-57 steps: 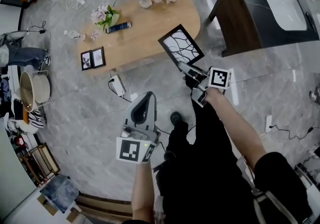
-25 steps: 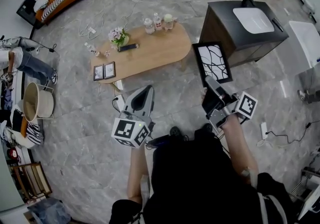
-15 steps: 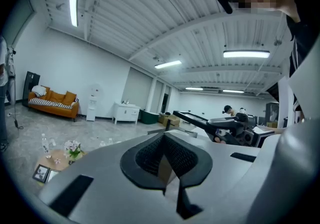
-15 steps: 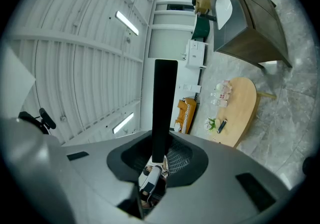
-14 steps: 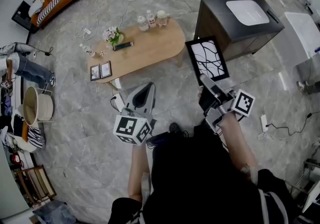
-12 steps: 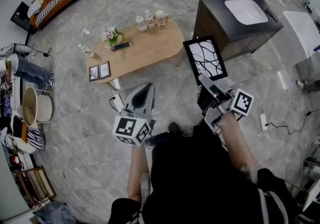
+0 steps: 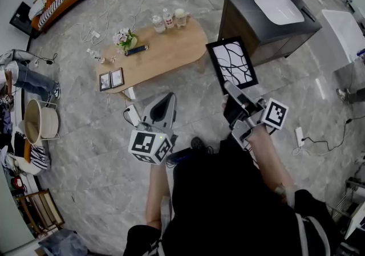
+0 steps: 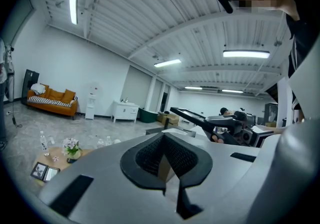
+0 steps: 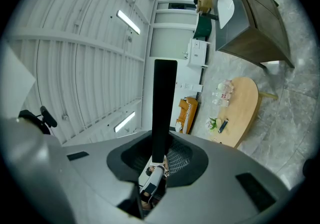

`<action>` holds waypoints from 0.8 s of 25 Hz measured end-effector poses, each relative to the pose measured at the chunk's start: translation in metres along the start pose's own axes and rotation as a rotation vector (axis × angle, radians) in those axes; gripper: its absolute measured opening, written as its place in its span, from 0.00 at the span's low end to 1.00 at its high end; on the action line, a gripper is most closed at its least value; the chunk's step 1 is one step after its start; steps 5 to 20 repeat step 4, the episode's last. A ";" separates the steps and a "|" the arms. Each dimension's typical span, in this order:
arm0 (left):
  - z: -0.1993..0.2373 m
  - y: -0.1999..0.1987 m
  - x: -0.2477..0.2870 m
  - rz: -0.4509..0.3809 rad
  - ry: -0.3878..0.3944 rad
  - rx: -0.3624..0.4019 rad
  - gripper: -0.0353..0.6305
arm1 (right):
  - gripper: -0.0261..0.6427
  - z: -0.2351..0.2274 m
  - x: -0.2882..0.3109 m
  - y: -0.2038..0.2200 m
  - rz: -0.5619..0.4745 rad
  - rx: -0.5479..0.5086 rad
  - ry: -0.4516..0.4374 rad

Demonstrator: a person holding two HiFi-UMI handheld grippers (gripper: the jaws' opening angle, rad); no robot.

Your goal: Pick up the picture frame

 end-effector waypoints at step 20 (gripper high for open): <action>-0.001 0.001 0.001 0.001 0.005 -0.013 0.07 | 0.15 0.000 -0.001 0.000 0.002 -0.005 0.000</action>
Point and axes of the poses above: the fingertips, and each gripper's own axes: x forward along the fingers, z to its left, y out of its underside, the point moved 5 cm from there along -x, backward along the fingers, and after that the axes turned 4 degrees about z, right-handed, at the moved point
